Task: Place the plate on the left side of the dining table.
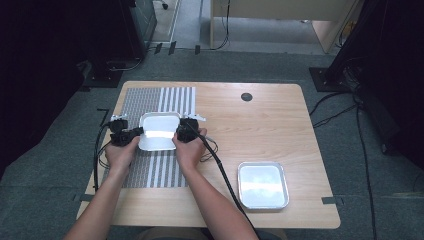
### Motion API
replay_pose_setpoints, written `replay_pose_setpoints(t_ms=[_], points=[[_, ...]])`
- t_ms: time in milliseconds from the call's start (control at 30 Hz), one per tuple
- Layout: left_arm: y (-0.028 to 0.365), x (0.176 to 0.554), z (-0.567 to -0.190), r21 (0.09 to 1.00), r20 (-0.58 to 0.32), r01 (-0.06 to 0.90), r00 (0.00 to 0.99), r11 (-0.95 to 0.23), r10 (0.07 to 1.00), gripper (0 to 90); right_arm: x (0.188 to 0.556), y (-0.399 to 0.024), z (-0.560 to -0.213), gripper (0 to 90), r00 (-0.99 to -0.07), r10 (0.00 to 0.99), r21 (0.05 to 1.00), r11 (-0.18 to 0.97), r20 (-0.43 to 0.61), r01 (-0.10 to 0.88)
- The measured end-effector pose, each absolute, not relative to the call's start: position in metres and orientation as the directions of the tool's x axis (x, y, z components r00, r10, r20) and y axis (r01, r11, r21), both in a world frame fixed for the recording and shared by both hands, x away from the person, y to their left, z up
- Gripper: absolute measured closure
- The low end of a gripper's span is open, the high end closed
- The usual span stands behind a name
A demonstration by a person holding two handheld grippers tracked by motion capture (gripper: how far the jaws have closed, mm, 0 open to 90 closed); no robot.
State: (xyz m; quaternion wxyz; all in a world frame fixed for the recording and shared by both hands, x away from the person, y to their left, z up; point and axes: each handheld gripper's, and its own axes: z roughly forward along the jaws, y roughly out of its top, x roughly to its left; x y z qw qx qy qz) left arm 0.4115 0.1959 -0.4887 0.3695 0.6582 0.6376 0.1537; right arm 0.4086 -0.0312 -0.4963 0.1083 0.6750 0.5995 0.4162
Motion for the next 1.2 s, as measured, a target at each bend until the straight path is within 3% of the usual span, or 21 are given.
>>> replay_pose_setpoints(t_ms=[500, 800, 967, 1000, 1067, 1200], points=[[0.207, 0.444, -0.496, 0.658, -0.205, 0.752, 0.120, 0.046, 0.971, 83.0, 0.431, -0.006, -0.508, 88.8, -0.050, 0.916, 0.632, -0.235, 0.398, 0.738], [0.208, 0.450, -0.500, 0.648, -0.219, 0.759, 0.103, 0.066, 0.970, 81.8, 0.438, -0.004, -0.511, 87.2, -0.052, 0.922, 0.629, -0.220, 0.383, 0.745], [0.210, 0.448, -0.498, 0.663, -0.220, 0.747, 0.127, 0.052, 0.967, 68.4, 0.437, -0.004, -0.511, 81.4, -0.075, 0.924, 0.639, -0.198, 0.374, 0.744], [0.211, 0.447, -0.497, 0.670, -0.217, 0.741, 0.127, 0.053, 0.968, 68.4, 0.436, -0.005, -0.510, 75.9, -0.091, 0.921, 0.649, -0.193, 0.378, 0.736], [0.214, 0.444, -0.492, 0.687, -0.216, 0.724, 0.119, 0.064, 0.969, 58.9, 0.432, -0.007, -0.505, 67.1, -0.125, 0.935, 0.715, -0.164, 0.333, 0.679], [0.218, 0.438, -0.484, 0.714, -0.217, 0.695, 0.107, 0.083, 0.970, 49.0, 0.431, -0.014, -0.500, 58.6, -0.129, 0.931, 0.723, -0.173, 0.342, 0.669]])
